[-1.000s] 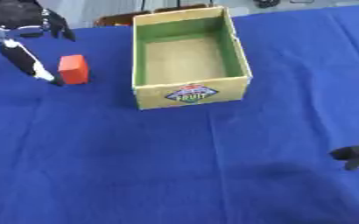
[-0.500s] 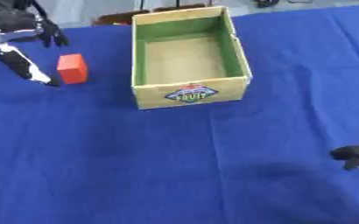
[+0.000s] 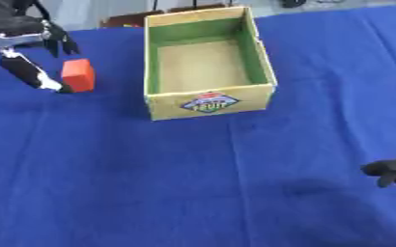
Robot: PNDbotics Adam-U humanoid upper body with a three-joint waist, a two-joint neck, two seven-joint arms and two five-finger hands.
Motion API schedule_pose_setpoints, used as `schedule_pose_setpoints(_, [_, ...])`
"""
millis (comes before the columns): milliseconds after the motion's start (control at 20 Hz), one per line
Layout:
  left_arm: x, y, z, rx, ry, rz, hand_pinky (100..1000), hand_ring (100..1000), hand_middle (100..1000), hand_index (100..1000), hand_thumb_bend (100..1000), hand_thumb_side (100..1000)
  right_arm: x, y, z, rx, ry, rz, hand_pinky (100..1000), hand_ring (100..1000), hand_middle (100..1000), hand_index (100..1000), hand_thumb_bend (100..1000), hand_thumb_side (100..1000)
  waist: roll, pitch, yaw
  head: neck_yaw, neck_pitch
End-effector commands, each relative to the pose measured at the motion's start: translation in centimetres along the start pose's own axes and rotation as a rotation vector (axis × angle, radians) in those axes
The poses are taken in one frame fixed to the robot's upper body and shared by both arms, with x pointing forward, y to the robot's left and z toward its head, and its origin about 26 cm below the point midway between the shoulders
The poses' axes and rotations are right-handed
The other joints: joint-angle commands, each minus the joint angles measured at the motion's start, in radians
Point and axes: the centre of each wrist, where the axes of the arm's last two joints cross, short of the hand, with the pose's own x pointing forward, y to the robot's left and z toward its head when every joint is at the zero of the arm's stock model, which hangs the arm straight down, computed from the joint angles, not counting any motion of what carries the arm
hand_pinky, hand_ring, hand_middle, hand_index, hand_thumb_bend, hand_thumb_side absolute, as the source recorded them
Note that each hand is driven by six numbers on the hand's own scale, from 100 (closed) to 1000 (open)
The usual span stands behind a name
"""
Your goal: Pick up objects on the table and place them in the box.
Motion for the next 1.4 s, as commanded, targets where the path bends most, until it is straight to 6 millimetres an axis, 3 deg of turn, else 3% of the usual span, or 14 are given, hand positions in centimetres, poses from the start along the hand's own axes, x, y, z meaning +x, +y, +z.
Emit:
schedule_pose_setpoints(50, [-0.3, 1.7, 0.7, 0.022, -0.009, -0.034, 666, 590, 644, 815, 568, 432, 0.4, -0.3, -0.2, 0.011, -0.011, 0.023, 802, 762, 527, 756, 100, 606, -0.003, -0.017, 0.001, -0.003, -0.004])
schedule_pose_setpoints(1400, [0.1, 0.3, -0.5, 0.035, 0.038, -0.065, 664, 590, 647, 814, 559, 467, 0.4, -0.2, -0.4, 0.009, -0.015, 0.023, 802, 761, 526, 755, 100, 610, 0.000, -0.006, -0.013, -0.010, -0.007])
